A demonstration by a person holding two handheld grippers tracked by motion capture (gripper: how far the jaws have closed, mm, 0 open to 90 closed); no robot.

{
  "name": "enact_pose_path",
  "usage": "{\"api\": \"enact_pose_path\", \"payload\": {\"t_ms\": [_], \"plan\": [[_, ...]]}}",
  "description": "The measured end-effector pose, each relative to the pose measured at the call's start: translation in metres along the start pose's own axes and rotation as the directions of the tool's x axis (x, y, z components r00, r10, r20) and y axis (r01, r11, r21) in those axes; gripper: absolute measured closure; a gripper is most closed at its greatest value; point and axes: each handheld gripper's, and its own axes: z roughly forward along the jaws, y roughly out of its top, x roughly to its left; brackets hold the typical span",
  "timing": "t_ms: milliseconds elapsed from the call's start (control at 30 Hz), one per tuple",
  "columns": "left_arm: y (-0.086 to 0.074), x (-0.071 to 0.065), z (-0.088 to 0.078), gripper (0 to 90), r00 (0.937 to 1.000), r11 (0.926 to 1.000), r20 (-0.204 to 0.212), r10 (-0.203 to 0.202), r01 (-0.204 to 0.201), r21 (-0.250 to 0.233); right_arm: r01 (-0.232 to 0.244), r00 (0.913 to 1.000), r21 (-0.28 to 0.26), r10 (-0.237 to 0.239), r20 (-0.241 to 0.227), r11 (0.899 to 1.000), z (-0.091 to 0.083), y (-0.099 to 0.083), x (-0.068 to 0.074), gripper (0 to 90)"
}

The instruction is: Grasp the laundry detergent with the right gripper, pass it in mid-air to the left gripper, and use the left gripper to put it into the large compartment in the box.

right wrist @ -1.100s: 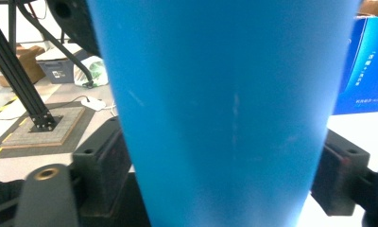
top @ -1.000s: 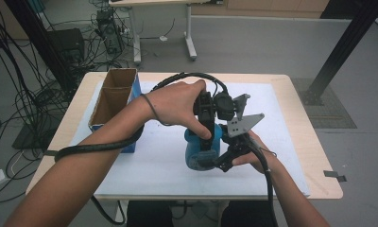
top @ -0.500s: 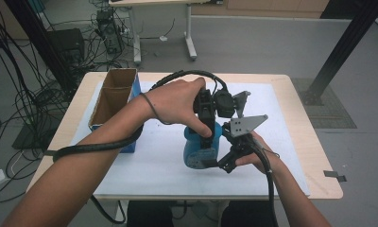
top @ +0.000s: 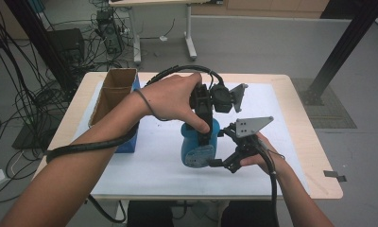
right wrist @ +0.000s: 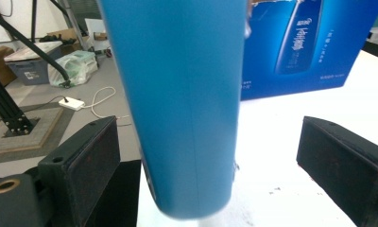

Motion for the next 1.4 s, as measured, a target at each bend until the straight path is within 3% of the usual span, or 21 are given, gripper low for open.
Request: {"api": "enact_pose_path", "payload": {"t_ms": [200, 400, 533, 667, 700, 733, 833, 867, 900, 933, 1000, 1033, 1100, 1133, 1200, 1233, 1267, 1333, 1367, 1400], "plan": [[-0.004, 0.003, -0.001, 37.4, 0.9995, 0.9995, -0.004, -0.032, 0.032, -0.006, -0.008, 0.9996, 0.008, 0.008, 0.025, 1.000, -0.007, -0.003, 0.001, 6.8], [-0.011, 0.006, -0.005, 37.4, 0.9944, 0.9945, -0.021, -0.103, 0.103, -0.016, -0.021, 0.9982, 0.004, 0.021, 0.057, 1.000, -0.018, -0.008, 0.003, 6.8], [-0.012, 0.007, -0.009, 37.4, 0.9836, 0.9845, -0.043, -0.175, 0.175, -0.009, -0.020, 0.9972, 0.001, 0.020, 0.073, 1.000, -0.023, -0.008, 0.004, 6.8], [-0.018, 0.010, -0.013, 37.5, 0.9664, 0.9677, -0.054, -0.251, 0.250, -0.032, -0.023, 0.9958, 0.002, 0.023, 0.088, 1.000, -0.026, -0.009, 0.006, 6.7], [-0.021, 0.012, -0.014, 37.5, 0.9585, 0.9598, -0.055, -0.280, 0.278, -0.039, -0.024, 0.9949, 0.003, 0.024, 0.098, 1.000, -0.027, -0.009, 0.007, 6.4], [-0.021, 0.012, -0.015, 37.5, 0.9562, 0.9578, -0.059, -0.287, 0.285, -0.037, -0.027, 0.9942, 0.009, 0.026, 0.104, 1.000, -0.028, -0.010, 0.007, 6.4], [-0.024, 0.013, -0.018, 37.5, 0.9319, 0.9351, -0.079, -0.354, 0.351, -0.049, -0.029, 0.9921, 0.014, 0.027, 0.123, 0.999, -0.031, -0.010, 0.008, 6.4], [-0.026, 0.013, -0.020, 37.5, 0.9210, 0.9244, -0.083, -0.381, 0.377, -0.060, -0.029, 0.9915, 0.012, 0.028, 0.127, 0.999, -0.033, -0.010, 0.009, 6.4], [-0.028, 0.016, -0.024, 37.5, 0.9033, 0.9080, -0.095, -0.418, 0.414, -0.066, -0.031, 0.9908, 0.012, 0.029, 0.132, 0.999, -0.034, -0.010, 0.009, 6.4], [-0.028, 0.016, -0.024, 37.5, 0.9033, 0.9080, -0.095, -0.418, 0.414, -0.066, -0.031, 0.9908, 0.012, 0.029, 0.132, 0.999, -0.034, -0.010, 0.009, 6.4], [-0.030, 0.017, -0.027, 37.6, 0.8916, 0.8977, -0.105, -0.440, 0.435, -0.071, -0.030, 0.9895, 0.014, 0.027, 0.142, 0.999, -0.038, -0.008, 0.010, 6.4], [-0.032, 0.019, -0.029, 37.5, 0.8772, 0.8836, -0.108, -0.468, 0.462, -0.078, -0.028, 0.9891, 0.014, 0.026, 0.145, 1.000, -0.039, -0.008, 0.009, 6.4], [-0.036, 0.022, -0.033, 37.6, 0.8579, 0.8655, -0.116, -0.501, 0.493, -0.087, -0.033, 0.9872, 0.012, 0.031, 0.156, 0.999, -0.041, -0.008, 0.010, 5.7], [-0.038, 0.024, -0.035, 37.5, 0.8418, 0.8497, -0.117, -0.527, 0.519, -0.093, -0.032, 0.9865, 0.012, 0.030, 0.161, 0.999, -0.042, -0.008, 0.010, 5.6], [-0.043, 0.029, -0.039, 37.6, 0.8262, 0.8351, -0.122, -0.550, 0.541, -0.100, -0.037, 0.9845, 0.011, 0.035, 0.172, 0.999, -0.043, -0.008, 0.010, 5.1], [-0.047, 0.033, -0.041, 37.6, 0.8096, 0.8181, -0.119, -0.575, 0.566, -0.104, -0.038, 0.9840, 0.011, 0.036, 0.175, 0.999, -0.043, -0.009, 0.010, 5.1], [-0.049, 0.034, -0.042, 37.6, 0.8078, 0.8168, -0.122, -0.577, 0.567, -0.108, -0.040, 0.9826, 0.012, 0.037, 0.182, 0.999, -0.044, -0.009, 0.010, 5.1], [-0.055, 0.038, -0.046, 37.6, 0.7852, 0.7944, -0.122, -0.607, 0.596, -0.115, -0.045, 0.9806, 0.011, 0.042, 0.191, 0.999, -0.044, -0.010, 0.010, 5.1], [-0.060, 0.041, -0.049, 37.6, 0.7696, 0.7787, -0.120, -0.627, 0.615, -0.125, -0.047, 0.9797, 0.010, 0.044, 0.195, 0.999, -0.044, -0.011, 0.010, 5.1], [-0.060, 0.041, -0.049, 37.6, 0.7696, 0.7787, -0.120, -0.627, 0.615, -0.125, -0.047, 0.9797, 0.010, 0.044, 0.195, 0.999, -0.044, -0.011, 0.010, 5.1]]}}
